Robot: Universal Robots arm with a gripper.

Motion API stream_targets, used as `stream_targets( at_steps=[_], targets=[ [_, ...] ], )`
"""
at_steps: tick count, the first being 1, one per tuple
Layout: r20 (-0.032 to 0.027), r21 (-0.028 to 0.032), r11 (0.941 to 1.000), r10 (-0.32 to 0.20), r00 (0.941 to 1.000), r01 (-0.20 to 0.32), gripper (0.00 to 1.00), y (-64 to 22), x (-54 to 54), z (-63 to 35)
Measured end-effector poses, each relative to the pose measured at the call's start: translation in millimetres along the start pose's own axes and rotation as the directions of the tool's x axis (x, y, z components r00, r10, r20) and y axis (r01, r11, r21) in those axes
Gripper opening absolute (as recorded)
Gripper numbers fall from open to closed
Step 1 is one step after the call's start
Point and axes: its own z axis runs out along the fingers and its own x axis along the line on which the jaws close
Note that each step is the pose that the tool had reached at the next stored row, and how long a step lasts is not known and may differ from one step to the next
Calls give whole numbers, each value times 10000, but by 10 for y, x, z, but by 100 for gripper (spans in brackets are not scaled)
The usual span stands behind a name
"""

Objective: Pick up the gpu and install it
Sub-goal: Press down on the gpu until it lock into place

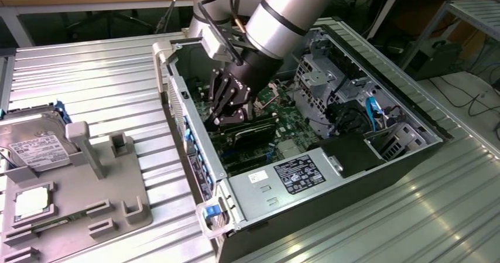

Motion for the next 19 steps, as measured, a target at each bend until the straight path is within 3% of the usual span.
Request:
stream_targets(
  at_steps=[3,5,7,11,12,19],
  targets=[
    [-3,7,10000,1,10000,-1,11,-11,-8,-8],
    [-7,94,10000,1,10000,-1,11,-12,-34,-9],
    [-13,299,9996,0,10000,1,11,-13,-64,-8],
    [-34,796,9968,3,10000,0,11,-13,-94,-7],
    [-33,883,9961,3,10000,0,11,-12,-95,-4],
    [-32,929,9957,0,10000,3,11,-13,-95,-4]
  ],
)
